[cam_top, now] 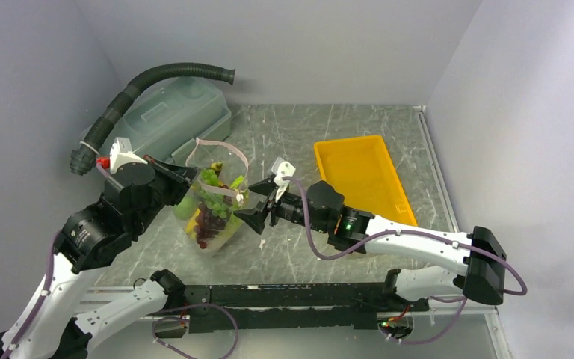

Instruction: Place the food in the zip-top bag and seal the zipper

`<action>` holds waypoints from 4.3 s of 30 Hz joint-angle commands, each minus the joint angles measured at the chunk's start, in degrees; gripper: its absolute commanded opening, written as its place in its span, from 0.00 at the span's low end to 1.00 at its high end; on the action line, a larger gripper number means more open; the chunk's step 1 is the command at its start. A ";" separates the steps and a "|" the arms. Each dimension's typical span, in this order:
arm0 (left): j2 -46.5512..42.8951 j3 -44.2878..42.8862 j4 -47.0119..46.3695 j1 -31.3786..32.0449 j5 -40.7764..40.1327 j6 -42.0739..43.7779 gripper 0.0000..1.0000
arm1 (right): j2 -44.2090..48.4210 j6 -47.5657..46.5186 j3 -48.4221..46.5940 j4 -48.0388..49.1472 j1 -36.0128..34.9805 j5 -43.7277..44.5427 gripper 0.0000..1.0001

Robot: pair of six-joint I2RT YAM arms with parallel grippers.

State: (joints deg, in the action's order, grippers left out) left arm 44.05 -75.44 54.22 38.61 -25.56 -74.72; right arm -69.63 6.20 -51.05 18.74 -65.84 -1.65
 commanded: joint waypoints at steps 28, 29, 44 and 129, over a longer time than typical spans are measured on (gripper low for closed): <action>-1.05 -3.76 -7.15 0.15 -2.04 -2.80 0.00 | -9.87 1.59 -1.05 17.90 -5.79 14.51 0.49; -1.09 -3.76 -7.17 0.15 -2.06 -2.80 0.00 | -9.64 1.17 -0.88 17.91 -5.79 14.67 0.44; -4.30 -1.30 -6.09 0.14 -1.60 -2.67 0.00 | -0.03 -9.11 -0.53 8.80 -4.28 6.96 0.00; 9.80 -3.85 -1.77 0.15 81.23 67.77 0.53 | 1.68 -14.33 -39.70 -58.99 -0.77 -29.24 0.00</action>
State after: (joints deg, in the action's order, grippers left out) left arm 55.09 -78.96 50.63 38.83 56.10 -10.13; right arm -69.47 -9.76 -86.02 -44.60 -66.67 -30.06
